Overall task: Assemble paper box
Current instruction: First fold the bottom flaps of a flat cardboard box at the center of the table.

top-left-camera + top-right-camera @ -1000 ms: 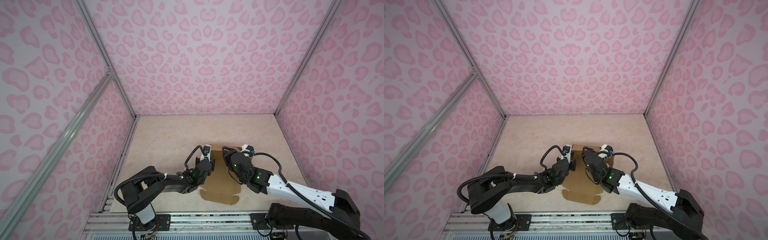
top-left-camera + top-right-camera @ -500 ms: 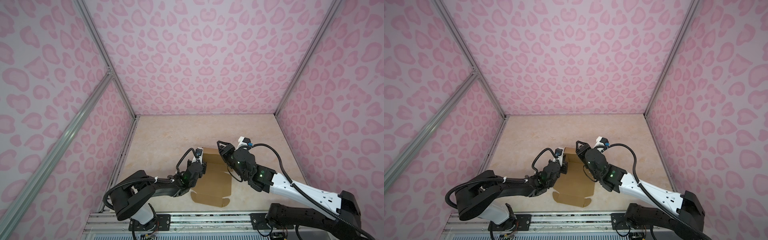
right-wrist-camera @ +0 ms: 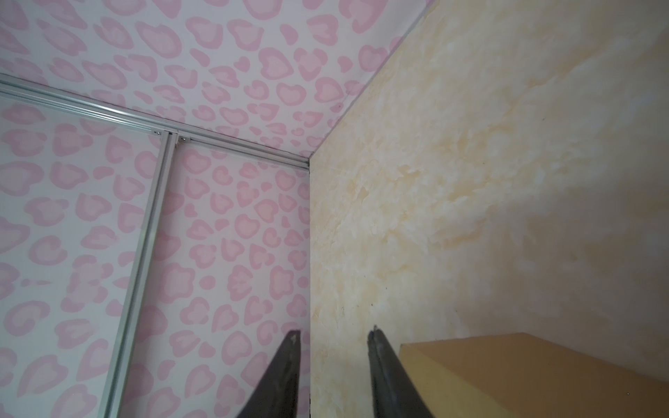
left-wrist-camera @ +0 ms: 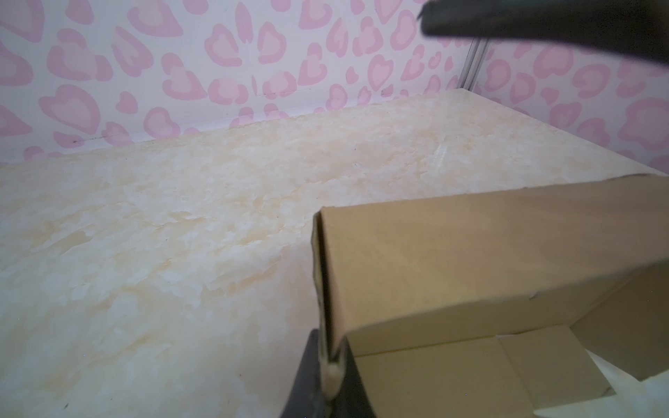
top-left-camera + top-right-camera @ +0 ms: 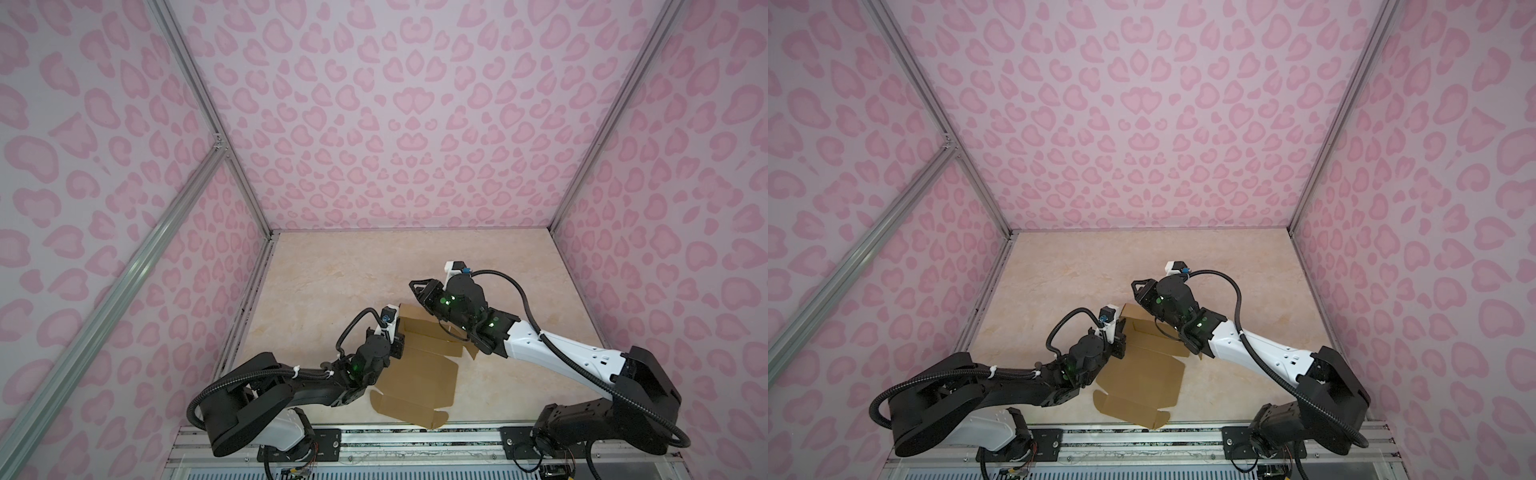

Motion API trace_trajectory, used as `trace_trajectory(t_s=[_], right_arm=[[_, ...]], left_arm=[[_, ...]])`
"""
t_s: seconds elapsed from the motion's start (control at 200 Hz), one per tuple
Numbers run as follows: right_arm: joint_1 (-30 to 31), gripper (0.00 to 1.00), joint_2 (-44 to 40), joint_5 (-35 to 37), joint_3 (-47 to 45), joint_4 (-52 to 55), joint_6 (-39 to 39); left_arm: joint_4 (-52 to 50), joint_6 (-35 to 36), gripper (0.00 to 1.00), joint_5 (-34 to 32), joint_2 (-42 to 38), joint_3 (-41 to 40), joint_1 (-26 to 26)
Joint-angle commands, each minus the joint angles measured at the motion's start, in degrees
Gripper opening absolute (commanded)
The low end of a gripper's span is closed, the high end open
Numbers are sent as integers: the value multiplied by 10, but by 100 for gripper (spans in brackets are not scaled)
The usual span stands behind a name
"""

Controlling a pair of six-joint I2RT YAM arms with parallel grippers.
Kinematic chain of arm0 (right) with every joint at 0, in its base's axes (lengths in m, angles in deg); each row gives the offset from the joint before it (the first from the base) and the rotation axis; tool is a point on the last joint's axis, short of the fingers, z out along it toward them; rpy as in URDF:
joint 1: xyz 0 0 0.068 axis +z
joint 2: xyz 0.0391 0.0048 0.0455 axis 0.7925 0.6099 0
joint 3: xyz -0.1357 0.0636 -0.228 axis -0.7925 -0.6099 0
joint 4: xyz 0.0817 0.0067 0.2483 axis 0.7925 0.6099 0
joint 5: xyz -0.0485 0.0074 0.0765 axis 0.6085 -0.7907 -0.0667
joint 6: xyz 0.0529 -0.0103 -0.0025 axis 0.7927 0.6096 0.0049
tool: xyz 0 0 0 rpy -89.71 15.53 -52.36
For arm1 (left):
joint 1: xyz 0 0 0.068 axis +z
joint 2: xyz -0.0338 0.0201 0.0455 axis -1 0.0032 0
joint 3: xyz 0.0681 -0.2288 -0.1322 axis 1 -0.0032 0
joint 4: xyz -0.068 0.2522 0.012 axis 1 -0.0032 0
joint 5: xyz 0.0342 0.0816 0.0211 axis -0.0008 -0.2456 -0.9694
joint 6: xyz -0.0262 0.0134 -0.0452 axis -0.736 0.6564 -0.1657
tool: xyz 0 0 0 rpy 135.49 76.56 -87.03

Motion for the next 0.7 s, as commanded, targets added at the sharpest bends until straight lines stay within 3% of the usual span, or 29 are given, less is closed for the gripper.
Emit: trace_trajectory(t_s=[0.0, 0.695], right_arm=[[3, 33, 10, -24, -16, -52, 5], [43, 30, 8, 24, -49, -37, -14]], left_arm=[[3, 4, 4, 17, 1, -3, 1], [-12, -9, 4, 7, 31, -3, 1]])
